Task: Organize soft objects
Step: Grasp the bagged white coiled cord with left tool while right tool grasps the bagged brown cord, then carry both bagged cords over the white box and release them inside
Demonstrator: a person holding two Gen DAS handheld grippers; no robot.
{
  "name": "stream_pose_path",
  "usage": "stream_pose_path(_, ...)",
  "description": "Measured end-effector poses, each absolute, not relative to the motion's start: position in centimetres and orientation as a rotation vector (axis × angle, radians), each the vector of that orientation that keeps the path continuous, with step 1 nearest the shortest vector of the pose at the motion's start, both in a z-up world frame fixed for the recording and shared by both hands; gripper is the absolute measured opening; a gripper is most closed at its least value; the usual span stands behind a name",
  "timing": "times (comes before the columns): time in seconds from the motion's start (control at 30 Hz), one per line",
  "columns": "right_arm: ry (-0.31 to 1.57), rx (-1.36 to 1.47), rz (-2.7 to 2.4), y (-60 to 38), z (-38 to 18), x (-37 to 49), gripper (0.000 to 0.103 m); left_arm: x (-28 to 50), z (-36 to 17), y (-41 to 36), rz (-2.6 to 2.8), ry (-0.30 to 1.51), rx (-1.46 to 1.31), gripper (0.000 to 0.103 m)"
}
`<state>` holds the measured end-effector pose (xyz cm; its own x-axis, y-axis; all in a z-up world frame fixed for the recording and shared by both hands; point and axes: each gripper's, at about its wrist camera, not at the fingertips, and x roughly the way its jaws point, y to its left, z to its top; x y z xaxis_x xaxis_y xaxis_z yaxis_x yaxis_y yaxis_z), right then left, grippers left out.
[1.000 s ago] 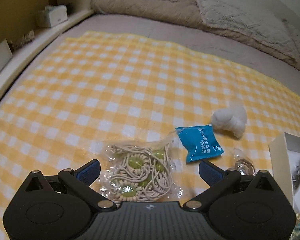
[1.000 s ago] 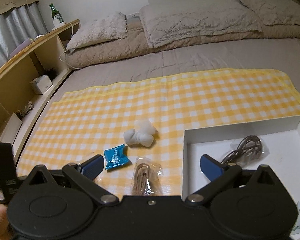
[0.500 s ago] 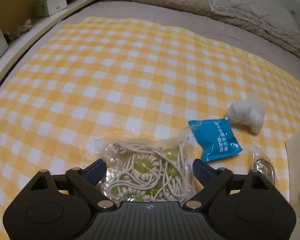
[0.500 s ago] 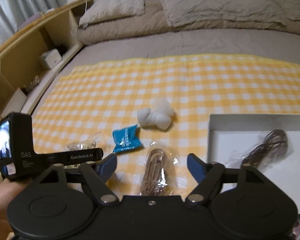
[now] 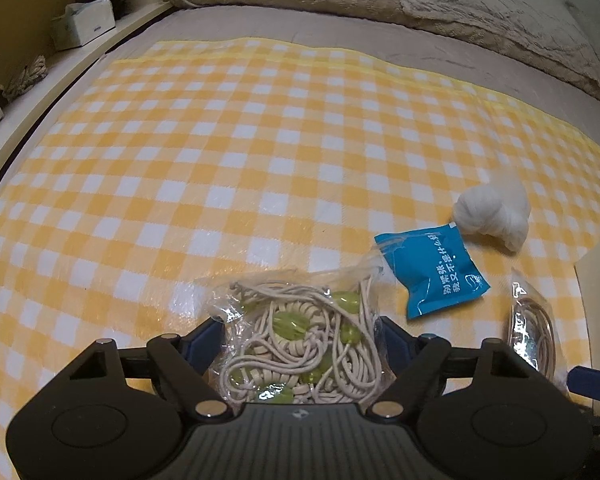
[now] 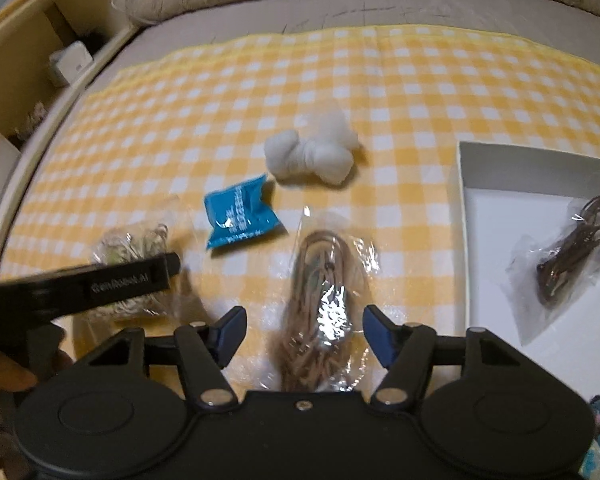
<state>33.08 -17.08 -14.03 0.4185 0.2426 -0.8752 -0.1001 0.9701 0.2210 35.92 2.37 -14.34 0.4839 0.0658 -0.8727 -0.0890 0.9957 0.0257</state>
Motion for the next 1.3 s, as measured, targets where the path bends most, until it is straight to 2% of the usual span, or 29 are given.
stream_pose_path(0.27,1.131,0.028,0.223,-15.6,-15.4,33.4,0.066,36.1,-14.4,2.5,0.080,1.055,-0.025,0.075)
stream_pose_path(0.3,1.137,-0.003,0.221,-15.4,-15.7,33.3,0.062,36.1,-14.4,2.6,0.079,1.054,-0.028,0.074)
stream_pose_path(0.33,1.143,-0.018,0.225,-15.3,-15.9,33.3,0.053,36.2,-14.4,2.6,0.079,1.054,-0.032,0.074)
stream_pose_path(0.53,1.132,-0.036,0.244,-15.2,-15.4,33.2,0.033,35.6,-13.9,2.7,0.088,1.041,-0.051,0.068)
stream_pose_path(0.87,1.072,-0.016,0.251,-16.2,-12.7,31.8,0.032,34.0,-10.7,3.2,0.084,0.980,-0.100,0.067)
stream_pose_path(1.3,0.873,0.056,0.244,-20.6,-6.2,28.9,0.032,32.1,-4.4,1.3,0.021,0.808,-0.186,0.067)
